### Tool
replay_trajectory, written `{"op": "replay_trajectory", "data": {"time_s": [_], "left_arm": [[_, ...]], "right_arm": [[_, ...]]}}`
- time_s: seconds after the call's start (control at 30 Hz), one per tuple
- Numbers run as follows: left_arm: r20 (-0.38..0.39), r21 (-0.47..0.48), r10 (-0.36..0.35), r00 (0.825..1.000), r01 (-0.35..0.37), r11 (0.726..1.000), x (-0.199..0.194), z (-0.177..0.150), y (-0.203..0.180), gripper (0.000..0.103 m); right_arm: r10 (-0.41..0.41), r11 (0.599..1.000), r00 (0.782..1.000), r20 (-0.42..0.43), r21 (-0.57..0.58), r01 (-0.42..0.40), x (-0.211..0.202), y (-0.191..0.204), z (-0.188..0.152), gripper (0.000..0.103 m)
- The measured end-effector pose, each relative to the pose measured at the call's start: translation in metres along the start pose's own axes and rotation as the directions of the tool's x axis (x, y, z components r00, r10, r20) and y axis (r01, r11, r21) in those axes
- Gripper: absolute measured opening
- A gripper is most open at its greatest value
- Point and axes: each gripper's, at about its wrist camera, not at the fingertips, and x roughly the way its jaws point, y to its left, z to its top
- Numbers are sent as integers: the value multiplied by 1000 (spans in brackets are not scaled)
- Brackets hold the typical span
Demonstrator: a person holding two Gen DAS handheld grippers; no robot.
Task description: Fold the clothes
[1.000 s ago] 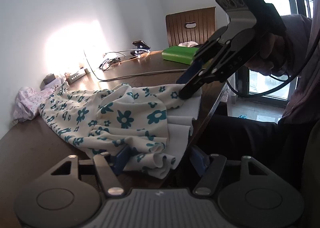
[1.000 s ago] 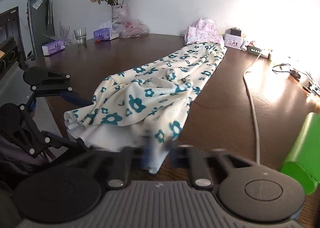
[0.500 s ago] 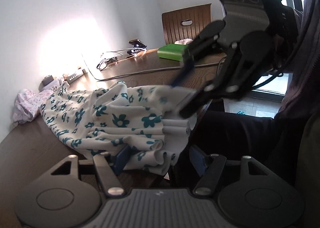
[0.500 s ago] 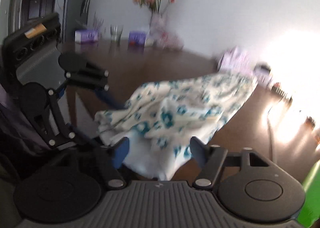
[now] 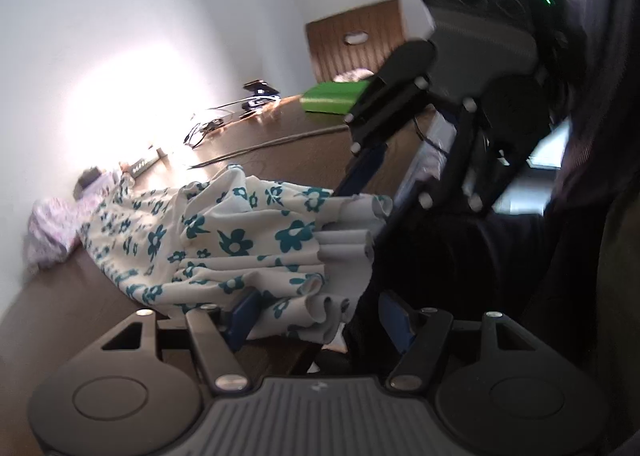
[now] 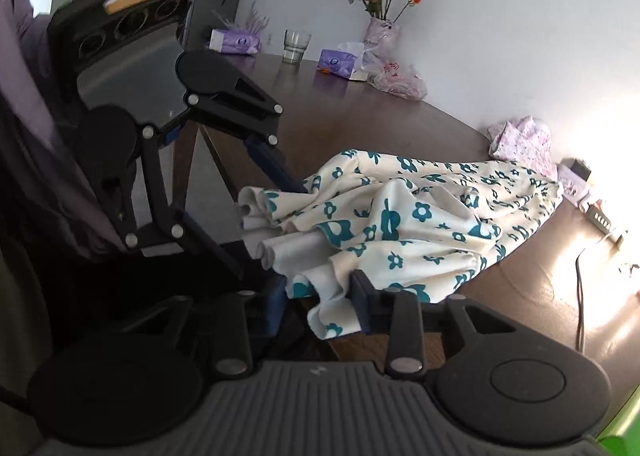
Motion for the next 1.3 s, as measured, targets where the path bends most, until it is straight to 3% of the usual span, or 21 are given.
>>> {"op": "replay_trajectory", "data": {"time_s": [0.07, 0.13, 0.27, 0.33, 0.4, 0.53, 0.6, 0.7, 0.8, 0.9, 1.0, 1.07, 1.13, 1.17, 1.27, 1.3], "left_arm": [[-6, 16, -3, 1000, 3, 1000, -3, 1, -1, 58], [-7, 4, -16, 1000, 16, 1000, -8, 2, 1, 43], [-9, -9, -32, 999, 32, 999, -19, 2, 3, 38], [-11, -11, -37, 999, 37, 999, -24, 1, 3, 28], [-3, -46, -85, 996, 84, 995, -32, 3, 6, 13], [80, -147, -223, 971, 233, 961, -49, 11, 32, 10], [161, -242, -264, 951, 297, 924, -51, 12, 60, 9], [303, -381, -225, 926, 334, 862, -41, 17, 118, 8], [373, -532, -153, 915, 346, 773, -7, 22, 180, 8], [313, -698, -106, 944, 304, 648, 45, 23, 231, 8], [145, -818, -79, 986, 164, 552, 91, 17, 256, 8], [78, -824, -63, 995, 99, 557, 105, 15, 252, 8], [11, -827, -46, 999, 35, 562, 118, 12, 249, 20], [2, -816, -27, 1000, 17, 578, 113, 12, 247, 22], [5, -796, 25, 1000, -11, 605, 81, 12, 247, 39], [12, -792, 41, 999, -16, 610, 68, 12, 248, 47]], "right_arm": [[16, 1000, 1000, 1, 19, -16, -5, 2, 1, 4], [28, 999, 1000, -5, 29, -28, -11, 4, 2, 4], [42, 997, 999, -6, 68, -41, -20, 6, -1, 4], [82, 990, 997, 16, 118, -83, -29, 2, -1, 4], [132, 976, 989, 66, 168, -141, -41, -6, 3, 4], [115, 947, 974, 195, 273, -167, -57, -44, 17, 4], [72, 928, 966, 248, 338, -156, -58, -69, 27, 4], [-12, 894, 962, 273, 435, -112, -41, -109, 47, 4], [-83, 815, 976, 201, 578, -50, 0, -160, 66, 4], [-115, 706, 992, 45, 707, 50, 53, -207, 72, 4], [-117, 590, 990, -82, 796, 136, 98, -238, 57, 8], [-132, 558, 984, -119, 811, 173, 106, -238, 45, 13], [-186, 543, 977, -104, 818, 191, 91, -237, 41, 29], [-218, 537, 972, -92, 820, 198, 81, -236, 40, 36], [-294, 583, 956, -10, 791, 187, 36, -229, 40, 39], [-283, 609, 959, 17, 776, 165, 21, -223, 37, 39]]}}
